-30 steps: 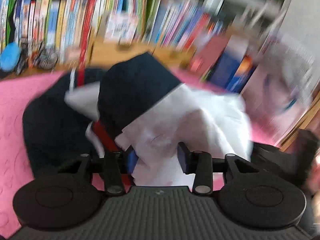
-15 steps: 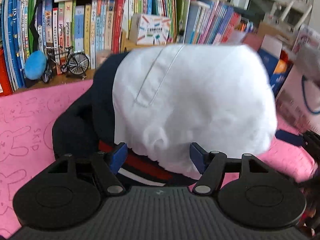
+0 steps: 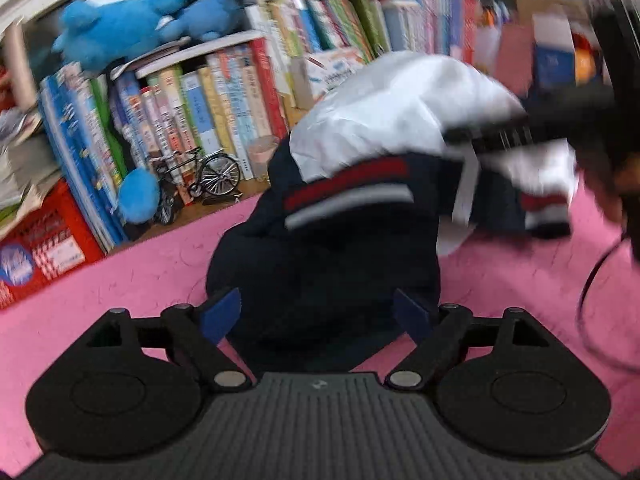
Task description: Fold clothes
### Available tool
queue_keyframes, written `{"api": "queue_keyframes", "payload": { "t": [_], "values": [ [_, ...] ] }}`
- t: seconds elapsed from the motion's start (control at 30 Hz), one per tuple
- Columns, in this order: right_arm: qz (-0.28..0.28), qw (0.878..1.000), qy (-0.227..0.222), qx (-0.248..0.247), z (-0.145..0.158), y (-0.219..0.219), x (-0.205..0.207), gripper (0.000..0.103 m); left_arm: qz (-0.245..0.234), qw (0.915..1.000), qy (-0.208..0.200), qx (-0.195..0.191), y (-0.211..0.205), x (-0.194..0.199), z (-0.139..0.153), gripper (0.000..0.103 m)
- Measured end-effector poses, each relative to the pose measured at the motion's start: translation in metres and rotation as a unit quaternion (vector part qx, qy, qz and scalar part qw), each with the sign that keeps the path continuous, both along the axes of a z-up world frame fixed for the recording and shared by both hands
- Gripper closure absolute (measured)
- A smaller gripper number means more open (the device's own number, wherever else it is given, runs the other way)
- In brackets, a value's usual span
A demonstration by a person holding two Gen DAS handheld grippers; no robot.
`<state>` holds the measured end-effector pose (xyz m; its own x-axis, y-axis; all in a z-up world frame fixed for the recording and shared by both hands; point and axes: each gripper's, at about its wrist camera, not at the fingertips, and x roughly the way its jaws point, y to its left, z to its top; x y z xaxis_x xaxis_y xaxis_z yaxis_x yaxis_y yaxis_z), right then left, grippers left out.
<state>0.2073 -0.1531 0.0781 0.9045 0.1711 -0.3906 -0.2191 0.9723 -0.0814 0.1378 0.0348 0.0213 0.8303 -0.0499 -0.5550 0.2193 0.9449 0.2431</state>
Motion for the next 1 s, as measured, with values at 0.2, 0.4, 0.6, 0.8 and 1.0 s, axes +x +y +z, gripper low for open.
{"api": "queue_keyframes", "payload": {
  "t": [0.2,0.4,0.6,0.8,1.0],
  "values": [
    [0.003,1.000,0.010,0.030,-0.005,-0.019,0.004,0.017,0.018,0.9975,-0.047,0.050,-0.018,0.041,-0.009,0.018],
    [0.006,0.999,0.005,0.053,-0.003,-0.045,-0.009,0.012,0.042,0.9972,-0.058,0.019,-0.019,0.067,-0.003,0.017],
    [0.030,0.999,-0.020,0.030,-0.011,-0.038,-0.049,0.004,0.106,0.9893,-0.098,-0.016,-0.015,0.077,0.002,0.017],
    [0.080,0.990,-0.072,-0.095,-0.032,0.012,-0.095,0.000,0.113,0.9817,-0.136,-0.072,-0.004,0.061,0.037,0.017],
    [-0.060,0.982,-0.102,-0.144,-0.040,0.023,-0.072,0.000,0.105,0.9706,-0.210,-0.052,0.003,0.035,0.078,0.015]
  ]
}}
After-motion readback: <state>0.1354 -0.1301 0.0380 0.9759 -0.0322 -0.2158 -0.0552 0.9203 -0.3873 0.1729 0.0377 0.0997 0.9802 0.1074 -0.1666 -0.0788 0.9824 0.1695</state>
